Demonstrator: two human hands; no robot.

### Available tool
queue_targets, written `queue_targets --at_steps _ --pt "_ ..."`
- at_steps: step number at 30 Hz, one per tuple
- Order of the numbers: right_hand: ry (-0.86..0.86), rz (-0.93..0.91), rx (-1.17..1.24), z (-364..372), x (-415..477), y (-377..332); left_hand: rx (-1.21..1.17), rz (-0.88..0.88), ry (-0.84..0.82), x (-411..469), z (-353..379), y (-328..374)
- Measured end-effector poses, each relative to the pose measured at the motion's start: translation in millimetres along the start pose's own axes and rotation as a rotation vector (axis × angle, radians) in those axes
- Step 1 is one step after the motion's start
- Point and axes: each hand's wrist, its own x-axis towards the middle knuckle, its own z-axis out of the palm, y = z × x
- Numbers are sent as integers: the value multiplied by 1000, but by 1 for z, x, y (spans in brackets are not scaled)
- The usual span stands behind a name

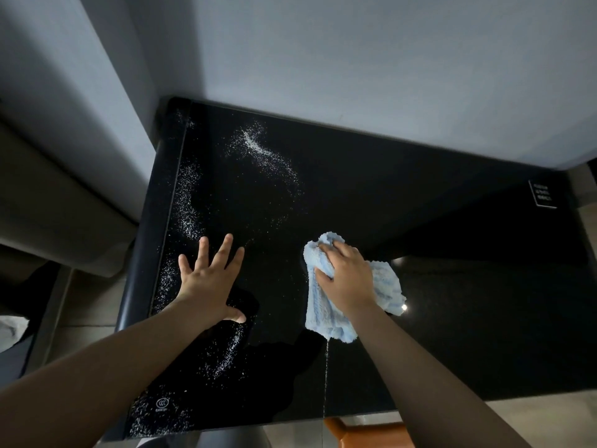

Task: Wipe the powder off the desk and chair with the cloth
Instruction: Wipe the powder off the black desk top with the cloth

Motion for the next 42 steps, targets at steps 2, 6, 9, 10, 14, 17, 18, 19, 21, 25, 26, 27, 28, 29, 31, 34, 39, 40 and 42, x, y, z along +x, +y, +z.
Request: queue_targets --at_steps 2,6,9,10,14,17,18,19,21,25,26,27,28,29,31,34,39,40,42 --pt "-4 13 13 1 -6 0 19 -2 5 1 0 0" --pt "-21 31 25 3 -18 -2 44 7 18 1 1 -1" --pt "-23 37 36 5 -29 -2 30 41 43 -2 3 -4" --pt "-24 38 36 5 -32 -2 28 58 52 -5 4 -5" --pt "-27 44 36 8 -47 -4 33 114 53 -23 17 -9" --pt "-31 58 41 10 -60 -6 33 122 20 -39 31 -10" --pt "-35 65 44 11 -64 -7 40 122 10 -43 35 -10" --pt "-39 71 46 11 -68 -7 55 120 1 -47 38 -10" --pt "-48 78 47 13 -78 -9 83 121 -10 -53 44 -10" --pt "-73 101 41 16 -98 -11 84 127 -13 -55 48 -12" --pt "-80 109 38 18 -103 -12 79 127 -13 -55 48 -13" --pt "-84 114 32 19 -109 -12 80 128 -12 -54 48 -13" --pt "-88 119 25 20 -114 -13 86 129 -13 -54 49 -13" --pt "-92 123 18 21 -120 -14 97 129 -12 -54 49 -13" --pt "-102 136 8 24 -132 -15 111 131 -7 -53 50 -13" --pt "-124 158 7 27 -149 -17 106 136 -10 -52 51 -14" --pt "-108 171 11 31 -173 -22 120 148 5 -53 53 -15" --pt "-104 171 10 32 -177 -22 126 149 8 -53 53 -15" --pt "-101 173 6 33 -184 -24 122 146 5 -53 53 -15"
